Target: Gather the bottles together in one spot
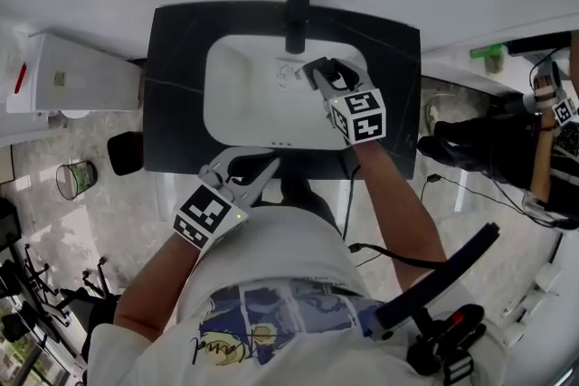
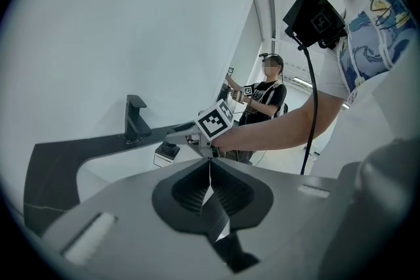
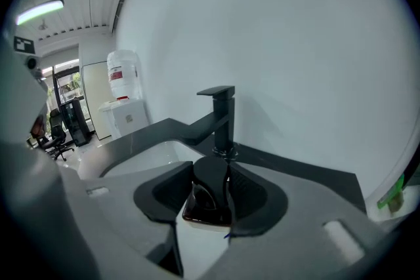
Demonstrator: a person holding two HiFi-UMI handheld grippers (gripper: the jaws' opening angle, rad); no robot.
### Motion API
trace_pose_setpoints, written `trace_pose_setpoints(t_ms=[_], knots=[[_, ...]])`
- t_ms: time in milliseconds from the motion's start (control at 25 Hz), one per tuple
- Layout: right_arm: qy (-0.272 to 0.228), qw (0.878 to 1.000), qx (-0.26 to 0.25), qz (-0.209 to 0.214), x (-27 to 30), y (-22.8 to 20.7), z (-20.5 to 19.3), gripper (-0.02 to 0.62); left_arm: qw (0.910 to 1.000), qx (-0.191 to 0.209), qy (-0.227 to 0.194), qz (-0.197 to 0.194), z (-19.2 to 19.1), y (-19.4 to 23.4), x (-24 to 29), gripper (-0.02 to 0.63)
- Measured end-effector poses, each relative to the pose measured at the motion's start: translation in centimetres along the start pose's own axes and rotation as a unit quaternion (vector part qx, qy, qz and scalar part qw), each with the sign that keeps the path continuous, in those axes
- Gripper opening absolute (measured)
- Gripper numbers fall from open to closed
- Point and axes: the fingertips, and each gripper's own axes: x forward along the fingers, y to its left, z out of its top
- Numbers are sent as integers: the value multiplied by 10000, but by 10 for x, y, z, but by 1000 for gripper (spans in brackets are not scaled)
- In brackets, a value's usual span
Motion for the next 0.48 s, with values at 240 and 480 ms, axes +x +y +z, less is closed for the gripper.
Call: trace_pose_setpoints(t_ms=[240,480], knots=[[-189,9996,54,-219,5,-37,28,169,9999,-106,18,77,5,-3,7,6],[-334,9973,439,-482,30,-69,53,169,9996,-90,55,250,7,-2,2,6]])
